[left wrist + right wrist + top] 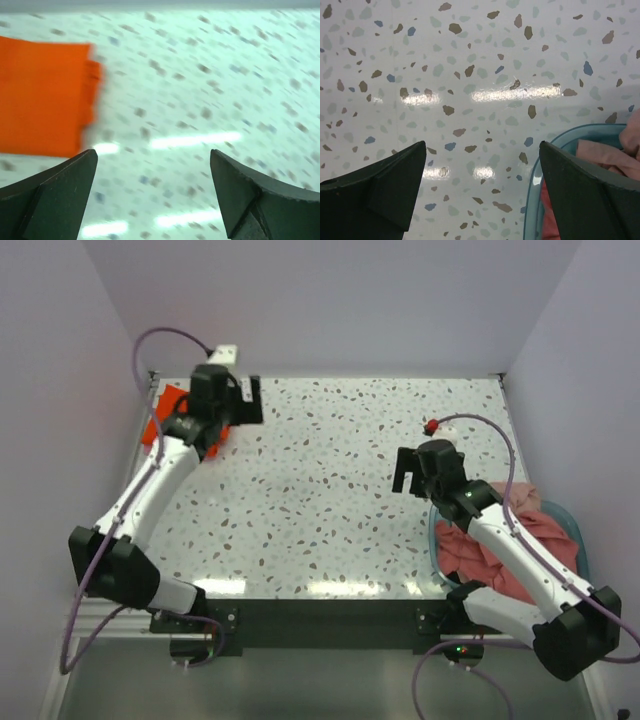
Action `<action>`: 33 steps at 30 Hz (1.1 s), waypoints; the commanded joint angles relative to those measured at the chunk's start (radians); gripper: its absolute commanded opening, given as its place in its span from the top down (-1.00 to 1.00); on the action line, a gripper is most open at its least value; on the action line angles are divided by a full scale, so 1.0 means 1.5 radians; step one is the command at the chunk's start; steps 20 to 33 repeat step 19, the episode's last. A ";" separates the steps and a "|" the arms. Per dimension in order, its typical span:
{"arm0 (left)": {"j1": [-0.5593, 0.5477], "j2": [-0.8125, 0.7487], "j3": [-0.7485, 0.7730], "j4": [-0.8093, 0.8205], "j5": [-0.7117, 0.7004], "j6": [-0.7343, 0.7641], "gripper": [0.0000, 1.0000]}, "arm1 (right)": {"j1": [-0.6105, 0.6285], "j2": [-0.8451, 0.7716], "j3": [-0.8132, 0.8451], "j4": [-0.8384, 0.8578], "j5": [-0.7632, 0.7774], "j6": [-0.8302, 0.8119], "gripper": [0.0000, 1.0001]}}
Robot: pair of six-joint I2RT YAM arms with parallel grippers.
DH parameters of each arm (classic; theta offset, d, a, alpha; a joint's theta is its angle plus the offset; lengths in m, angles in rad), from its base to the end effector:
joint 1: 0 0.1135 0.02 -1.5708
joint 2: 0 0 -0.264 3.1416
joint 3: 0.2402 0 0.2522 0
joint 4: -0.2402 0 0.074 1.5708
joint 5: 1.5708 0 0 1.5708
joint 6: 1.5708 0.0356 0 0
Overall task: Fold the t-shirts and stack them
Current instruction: Neatly place the folded tshirt to the corner
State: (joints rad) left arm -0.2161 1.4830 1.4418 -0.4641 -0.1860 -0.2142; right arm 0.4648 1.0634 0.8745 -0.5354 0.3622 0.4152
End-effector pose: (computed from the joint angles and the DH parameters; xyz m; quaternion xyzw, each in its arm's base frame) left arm 0.3330 -0.0664 0.3736 -0.0463 0.8577 -0.0298 0.5111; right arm 0.2058 0.0891 0.2861 0.0517 0.8984 0.0235 0.4355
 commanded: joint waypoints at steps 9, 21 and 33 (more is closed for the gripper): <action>-0.219 -0.112 -0.331 -0.123 -0.209 -0.347 -1.00 | 0.001 -0.084 -0.075 0.040 -0.071 0.037 -0.97; -0.218 -0.266 -0.381 -0.145 -0.273 -0.389 -1.00 | 0.001 -0.115 -0.083 0.037 -0.074 0.043 -0.97; -0.218 -0.266 -0.381 -0.145 -0.273 -0.389 -1.00 | 0.001 -0.115 -0.083 0.037 -0.074 0.043 -0.97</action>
